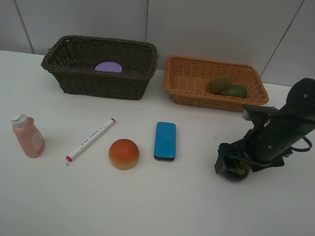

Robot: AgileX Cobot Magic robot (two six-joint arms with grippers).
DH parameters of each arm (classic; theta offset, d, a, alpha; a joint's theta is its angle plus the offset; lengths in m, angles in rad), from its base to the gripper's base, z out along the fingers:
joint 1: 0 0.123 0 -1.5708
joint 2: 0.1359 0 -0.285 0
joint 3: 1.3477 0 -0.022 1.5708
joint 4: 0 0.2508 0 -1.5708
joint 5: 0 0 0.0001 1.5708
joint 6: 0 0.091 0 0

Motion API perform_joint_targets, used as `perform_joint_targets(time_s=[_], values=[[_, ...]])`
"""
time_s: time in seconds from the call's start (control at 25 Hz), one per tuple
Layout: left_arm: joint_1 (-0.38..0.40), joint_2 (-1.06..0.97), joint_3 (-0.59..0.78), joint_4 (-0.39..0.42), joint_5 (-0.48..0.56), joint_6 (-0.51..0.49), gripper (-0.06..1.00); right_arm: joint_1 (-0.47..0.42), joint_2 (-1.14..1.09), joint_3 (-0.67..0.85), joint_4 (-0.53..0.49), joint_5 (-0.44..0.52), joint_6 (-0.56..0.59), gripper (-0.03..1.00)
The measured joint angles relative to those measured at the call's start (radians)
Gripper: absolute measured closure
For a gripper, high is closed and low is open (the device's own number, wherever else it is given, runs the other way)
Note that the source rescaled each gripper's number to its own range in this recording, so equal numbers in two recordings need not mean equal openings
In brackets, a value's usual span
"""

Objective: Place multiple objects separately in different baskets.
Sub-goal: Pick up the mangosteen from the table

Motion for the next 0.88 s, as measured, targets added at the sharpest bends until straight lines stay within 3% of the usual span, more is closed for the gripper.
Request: perform_joint_targets(time_s=[0.76,0.84,0.88], values=[[0.000,0.000,0.000,0.000,0.000,0.000,-0.06,0.000,0.000,0.000,-0.002,0.003,0.000,-0.02],[0.000,0.000,0.000,0.000,0.000,0.000,-0.06,0.000,0.001,0.000,-0.013,0.001,0.019,0.04],[0.000,0.000,0.000,0.000,0.000,0.000,-0.06,0.000,0.001,0.000,-0.021,-0.002,0.030,0.12]])
